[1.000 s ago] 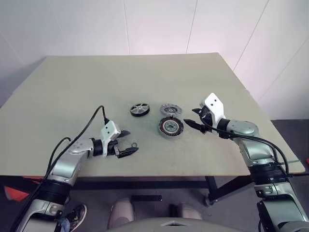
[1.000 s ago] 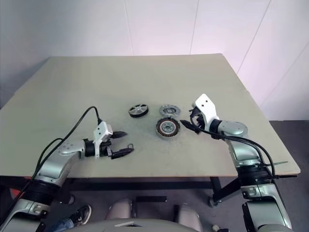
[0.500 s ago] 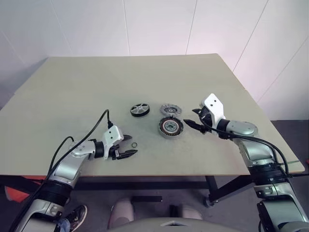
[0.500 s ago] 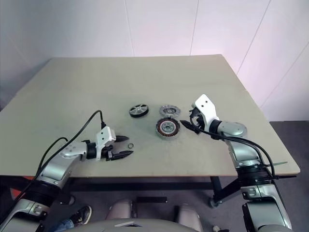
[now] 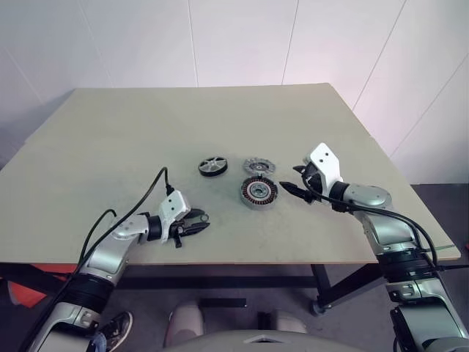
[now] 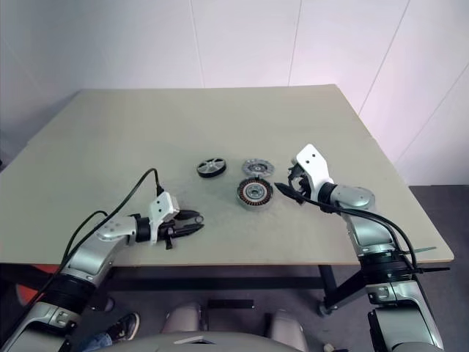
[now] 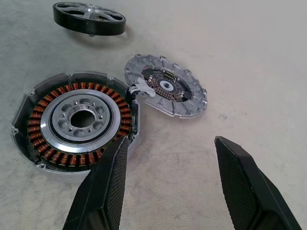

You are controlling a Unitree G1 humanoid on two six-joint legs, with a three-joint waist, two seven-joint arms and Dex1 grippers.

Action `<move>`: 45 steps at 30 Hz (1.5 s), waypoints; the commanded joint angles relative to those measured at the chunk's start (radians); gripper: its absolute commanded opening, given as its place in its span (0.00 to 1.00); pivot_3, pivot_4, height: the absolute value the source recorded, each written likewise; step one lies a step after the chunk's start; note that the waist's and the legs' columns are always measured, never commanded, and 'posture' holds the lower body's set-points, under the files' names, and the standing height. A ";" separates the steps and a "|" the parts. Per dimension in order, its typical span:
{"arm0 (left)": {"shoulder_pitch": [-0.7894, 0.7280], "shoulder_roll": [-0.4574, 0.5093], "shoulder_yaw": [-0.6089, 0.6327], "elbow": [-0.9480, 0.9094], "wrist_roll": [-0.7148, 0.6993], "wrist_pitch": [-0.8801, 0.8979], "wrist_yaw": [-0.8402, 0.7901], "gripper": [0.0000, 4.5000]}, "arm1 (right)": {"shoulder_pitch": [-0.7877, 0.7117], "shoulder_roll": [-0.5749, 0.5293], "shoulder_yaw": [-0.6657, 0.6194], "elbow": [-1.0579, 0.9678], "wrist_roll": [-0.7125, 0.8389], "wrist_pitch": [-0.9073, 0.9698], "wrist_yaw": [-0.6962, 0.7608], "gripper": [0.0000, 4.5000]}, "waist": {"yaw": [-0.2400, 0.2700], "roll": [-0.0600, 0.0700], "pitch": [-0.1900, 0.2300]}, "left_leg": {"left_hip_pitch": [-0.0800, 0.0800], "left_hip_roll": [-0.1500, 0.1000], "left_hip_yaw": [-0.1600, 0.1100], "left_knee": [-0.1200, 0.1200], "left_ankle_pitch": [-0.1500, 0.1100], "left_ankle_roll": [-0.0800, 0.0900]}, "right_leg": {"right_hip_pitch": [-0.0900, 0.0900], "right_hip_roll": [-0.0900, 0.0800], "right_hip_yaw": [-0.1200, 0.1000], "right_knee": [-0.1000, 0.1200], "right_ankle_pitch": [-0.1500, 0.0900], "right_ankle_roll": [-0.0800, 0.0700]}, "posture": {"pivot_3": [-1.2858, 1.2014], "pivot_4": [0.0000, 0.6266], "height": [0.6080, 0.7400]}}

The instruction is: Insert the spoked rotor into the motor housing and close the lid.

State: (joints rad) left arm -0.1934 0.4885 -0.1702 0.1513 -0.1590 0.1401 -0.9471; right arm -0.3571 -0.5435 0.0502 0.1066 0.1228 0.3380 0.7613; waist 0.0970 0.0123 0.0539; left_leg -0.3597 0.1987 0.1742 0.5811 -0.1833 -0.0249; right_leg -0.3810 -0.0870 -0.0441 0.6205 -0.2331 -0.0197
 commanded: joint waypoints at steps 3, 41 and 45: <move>-0.039 -0.034 0.050 0.026 0.006 0.023 0.100 0.32 | -0.021 -0.004 -0.005 -0.002 -0.007 -0.018 -0.009 0.72 | 0.000 0.000 0.000 | 0.000 0.000 0.000 0.000 0.000 0.000 | 0.000 0.000 0.000 0.000 0.000 0.000 | 0.52 0.00 1.00; -0.144 0.063 0.079 -0.061 -0.162 0.222 -0.082 0.61 | -0.010 0.034 0.014 0.008 -0.031 -0.045 -0.045 0.72 | -0.001 0.000 0.000 | -0.009 0.001 0.000 -0.001 0.003 0.002 | -0.008 0.001 -0.001 0.000 0.004 -0.008 | 0.52 0.00 1.00; -0.113 0.088 0.051 -0.046 -0.115 0.189 -0.091 0.61 | -0.004 0.032 0.012 0.005 -0.031 -0.044 -0.045 0.72 | -0.001 0.000 0.000 | -0.009 0.001 0.000 -0.001 0.003 0.002 | -0.009 0.001 -0.001 0.000 0.004 -0.008 | 0.52 0.00 1.00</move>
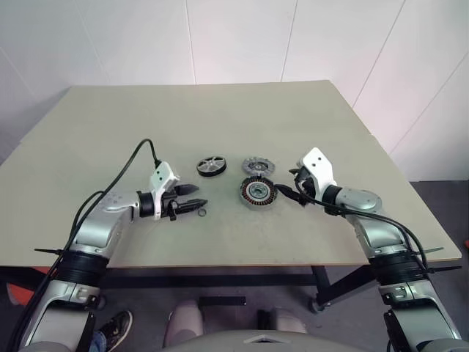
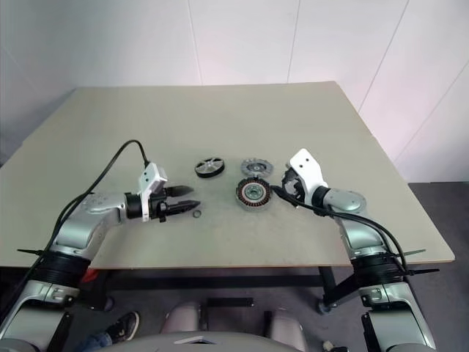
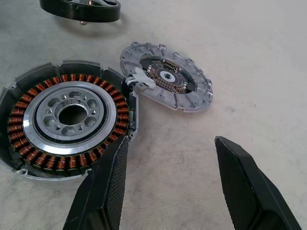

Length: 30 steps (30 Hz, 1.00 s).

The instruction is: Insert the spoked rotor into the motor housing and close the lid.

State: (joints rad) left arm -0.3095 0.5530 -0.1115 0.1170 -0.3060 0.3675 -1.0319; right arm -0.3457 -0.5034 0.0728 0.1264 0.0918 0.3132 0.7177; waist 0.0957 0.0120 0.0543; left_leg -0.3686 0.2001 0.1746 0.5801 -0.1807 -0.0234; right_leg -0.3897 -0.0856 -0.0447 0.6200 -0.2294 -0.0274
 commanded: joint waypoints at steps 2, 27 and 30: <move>0.011 0.029 -0.016 0.000 0.053 -0.061 -0.006 0.61 | -0.009 -0.006 -0.009 -0.021 0.000 -0.017 -0.004 0.72 | 0.000 0.000 0.000 | 0.000 0.000 0.000 0.000 0.000 0.000 | 0.000 0.000 0.000 0.000 0.000 0.000 | 0.52 0.00 1.00; 0.037 0.023 -0.062 0.023 0.140 -0.053 0.025 0.61 | 0.024 -0.003 -0.012 -0.053 0.008 -0.003 -0.026 0.72 | 0.000 0.000 0.000 | 0.003 0.000 0.000 0.000 0.000 0.000 | 0.002 0.000 0.000 0.000 0.000 0.000 | 0.52 0.00 1.00; 0.041 0.023 -0.062 0.022 0.141 -0.054 0.032 0.48 | 0.016 0.000 -0.009 -0.045 0.006 -0.006 -0.026 0.72 | -0.001 0.000 0.000 | 0.003 0.000 0.000 0.000 0.000 0.000 | 0.002 0.000 0.000 0.000 0.000 0.000 | 0.52 0.00 1.00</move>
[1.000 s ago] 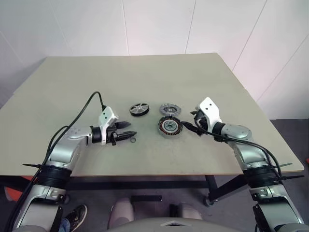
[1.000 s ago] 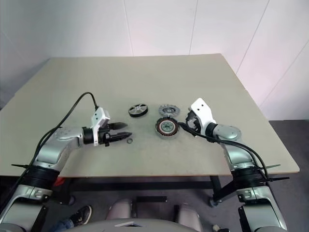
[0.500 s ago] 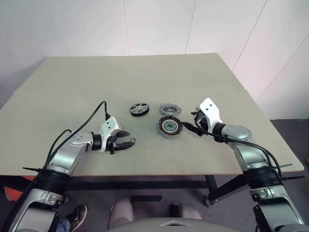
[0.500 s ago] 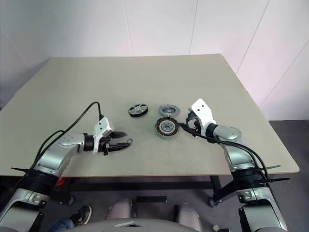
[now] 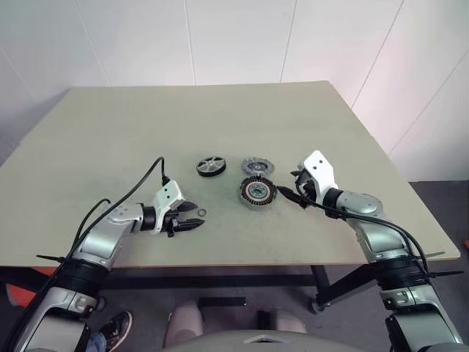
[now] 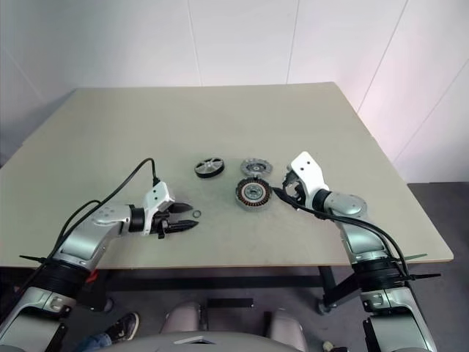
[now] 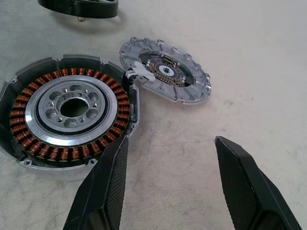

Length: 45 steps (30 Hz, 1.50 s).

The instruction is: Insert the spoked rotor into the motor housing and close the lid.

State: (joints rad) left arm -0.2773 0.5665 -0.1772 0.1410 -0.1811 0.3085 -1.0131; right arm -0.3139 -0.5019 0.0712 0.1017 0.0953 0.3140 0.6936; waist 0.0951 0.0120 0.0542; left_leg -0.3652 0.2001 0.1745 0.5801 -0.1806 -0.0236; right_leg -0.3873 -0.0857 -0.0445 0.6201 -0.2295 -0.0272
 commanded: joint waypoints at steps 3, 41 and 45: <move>0.011 0.003 0.003 -0.004 0.014 0.007 0.026 0.48 | -0.024 0.001 -0.007 -0.013 0.002 -0.009 -0.002 0.72 | -0.001 0.000 0.000 | 0.000 0.000 0.000 0.000 0.000 0.000 | 0.000 0.000 0.000 0.000 0.000 0.000 | 0.52 0.00 1.00; -0.036 -0.027 0.124 0.023 -0.112 0.072 0.011 0.01 | -0.033 0.014 -0.003 -0.001 -0.001 -0.019 -0.014 0.72 | 0.000 0.000 0.000 | -0.002 0.000 0.000 -0.001 0.000 0.000 | -0.001 0.000 0.000 -0.001 0.000 0.000 | 0.52 0.00 1.00; -0.048 -0.014 0.093 0.021 -0.093 0.037 -0.040 0.13 | -0.037 0.015 -0.003 0.004 -0.002 -0.021 -0.015 0.72 | 0.000 0.000 0.000 | -0.002 0.000 0.000 -0.001 0.000 0.000 | -0.001 0.000 0.000 -0.001 0.000 0.000 | 0.52 0.00 1.00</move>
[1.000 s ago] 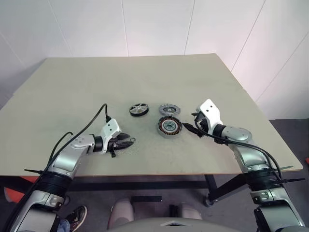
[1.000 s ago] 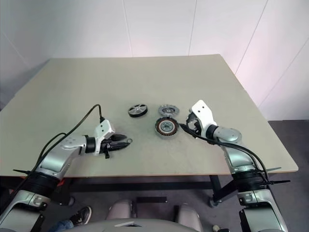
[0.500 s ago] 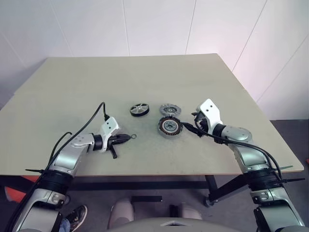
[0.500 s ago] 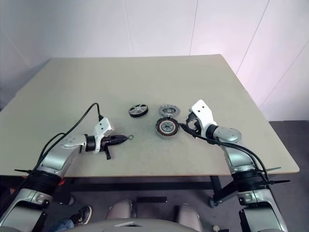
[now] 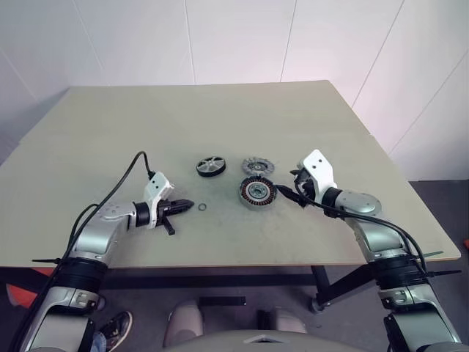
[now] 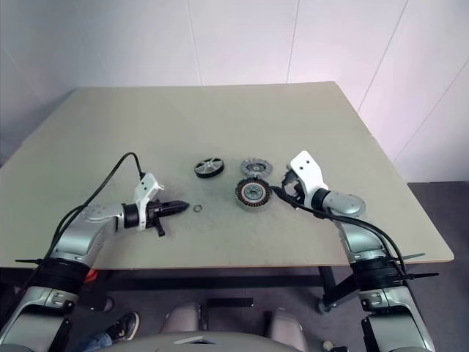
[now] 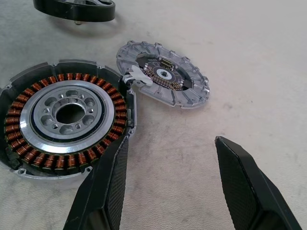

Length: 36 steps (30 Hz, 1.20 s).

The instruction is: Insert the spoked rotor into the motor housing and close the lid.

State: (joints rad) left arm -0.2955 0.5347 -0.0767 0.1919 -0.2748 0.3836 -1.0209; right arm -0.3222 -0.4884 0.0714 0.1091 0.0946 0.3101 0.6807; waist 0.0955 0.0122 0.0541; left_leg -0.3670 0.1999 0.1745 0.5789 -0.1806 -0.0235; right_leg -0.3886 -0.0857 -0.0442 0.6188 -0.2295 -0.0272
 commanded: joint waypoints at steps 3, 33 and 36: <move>-0.051 0.015 -0.030 -0.003 0.041 -0.077 -0.027 0.33 | -0.027 0.003 -0.004 -0.004 -0.002 -0.018 -0.004 0.72 | 0.000 0.000 0.000 | 0.000 0.000 0.000 0.000 0.000 0.000 | 0.000 0.000 0.000 0.000 0.000 0.000 | 0.52 0.00 1.00; -0.103 -0.044 -0.108 0.075 0.100 -0.132 -0.069 0.33 | 0.014 -0.001 -0.010 -0.039 0.002 -0.006 -0.022 0.72 | 0.000 0.000 0.000 | 0.000 0.000 0.000 -0.001 0.000 0.000 | 0.000 0.000 0.000 0.000 0.000 0.000 | 0.52 0.00 1.00; -0.109 -0.054 -0.117 0.090 0.107 -0.140 -0.078 0.33 | 0.016 -0.002 -0.011 -0.041 0.002 -0.005 -0.024 0.72 | 0.000 0.000 0.000 | 0.000 0.000 0.000 -0.001 0.000 0.000 | 0.000 0.000 0.000 0.000 0.000 0.000 | 0.52 0.00 1.00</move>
State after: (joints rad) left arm -0.3820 0.4832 -0.1942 0.2818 -0.1621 0.2623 -1.0885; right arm -0.3082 -0.4861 0.0702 0.1011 0.0950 0.3080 0.6578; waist 0.0959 0.0121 0.0541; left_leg -0.3666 0.1998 0.1746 0.5784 -0.1806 -0.0236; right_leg -0.3882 -0.0859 -0.0443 0.6185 -0.2295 -0.0271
